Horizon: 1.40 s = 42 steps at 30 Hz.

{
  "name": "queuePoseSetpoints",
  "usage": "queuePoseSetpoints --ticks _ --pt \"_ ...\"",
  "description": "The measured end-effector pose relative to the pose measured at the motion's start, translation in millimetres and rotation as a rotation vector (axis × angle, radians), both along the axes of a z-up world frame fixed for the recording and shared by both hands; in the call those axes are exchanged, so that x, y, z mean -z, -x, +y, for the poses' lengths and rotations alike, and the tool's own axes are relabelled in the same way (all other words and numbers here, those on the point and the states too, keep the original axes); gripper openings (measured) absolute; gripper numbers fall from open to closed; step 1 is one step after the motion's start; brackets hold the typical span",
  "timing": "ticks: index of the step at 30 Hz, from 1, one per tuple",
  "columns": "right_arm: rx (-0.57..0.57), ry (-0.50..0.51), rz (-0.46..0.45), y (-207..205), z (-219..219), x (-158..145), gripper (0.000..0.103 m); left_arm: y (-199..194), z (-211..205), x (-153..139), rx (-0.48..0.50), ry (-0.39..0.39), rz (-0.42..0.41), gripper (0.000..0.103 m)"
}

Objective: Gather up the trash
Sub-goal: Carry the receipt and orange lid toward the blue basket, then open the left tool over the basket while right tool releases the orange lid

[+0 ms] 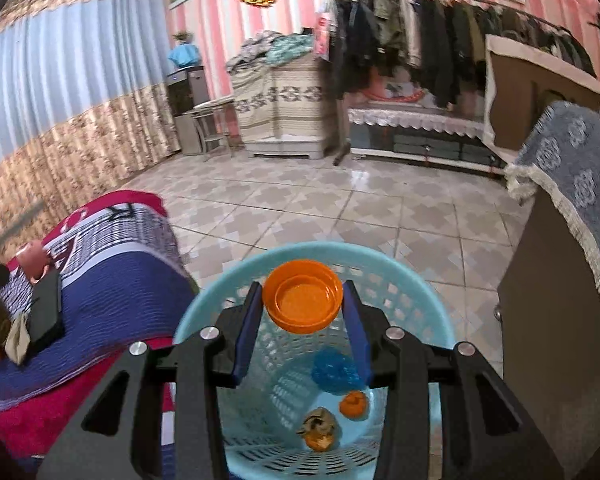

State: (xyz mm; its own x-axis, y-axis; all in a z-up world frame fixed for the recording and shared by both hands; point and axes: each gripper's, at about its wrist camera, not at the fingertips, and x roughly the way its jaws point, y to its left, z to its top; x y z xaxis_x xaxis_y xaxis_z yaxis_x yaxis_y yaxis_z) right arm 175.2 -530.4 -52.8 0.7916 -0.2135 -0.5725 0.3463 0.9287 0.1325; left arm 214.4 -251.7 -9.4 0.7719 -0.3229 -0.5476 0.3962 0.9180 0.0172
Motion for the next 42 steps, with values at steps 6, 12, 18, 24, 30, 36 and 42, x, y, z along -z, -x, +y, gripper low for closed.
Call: queuePoseSetpoints --ticks 6,12,18,24,30,36,42 --pt "0.021 0.005 0.038 -1.5 -4.5 9.4 0.04 -8.3 -46.1 34.2 0.045 -0.03 0.049 0.053" --pt "0.07 0.002 0.078 -3.3 -20.9 20.7 0.04 -11.4 -98.1 53.9 0.107 -0.091 0.03 0.053" --pt "0.14 -0.059 0.085 4.5 -49.3 30.7 0.04 -13.4 -140.8 57.4 0.176 -0.102 0.014 0.053" --pt "0.168 -0.097 0.093 5.7 -63.2 39.3 0.04 -13.4 -165.8 59.1 0.222 -0.125 -0.005 0.054" --pt "0.151 -0.074 0.1 0.7 -56.4 39.3 0.04 -14.5 -167.6 53.1 0.186 -0.126 -0.042 0.088" --pt "0.149 -0.07 0.101 0.6 -53.8 39.3 0.04 -23.6 -141.0 53.8 0.105 -0.127 -0.035 0.097" --pt "0.107 -0.029 0.117 -10.3 -39.5 36.1 0.041 -36.2 -99.7 58.6 0.027 -0.092 0.016 0.097"
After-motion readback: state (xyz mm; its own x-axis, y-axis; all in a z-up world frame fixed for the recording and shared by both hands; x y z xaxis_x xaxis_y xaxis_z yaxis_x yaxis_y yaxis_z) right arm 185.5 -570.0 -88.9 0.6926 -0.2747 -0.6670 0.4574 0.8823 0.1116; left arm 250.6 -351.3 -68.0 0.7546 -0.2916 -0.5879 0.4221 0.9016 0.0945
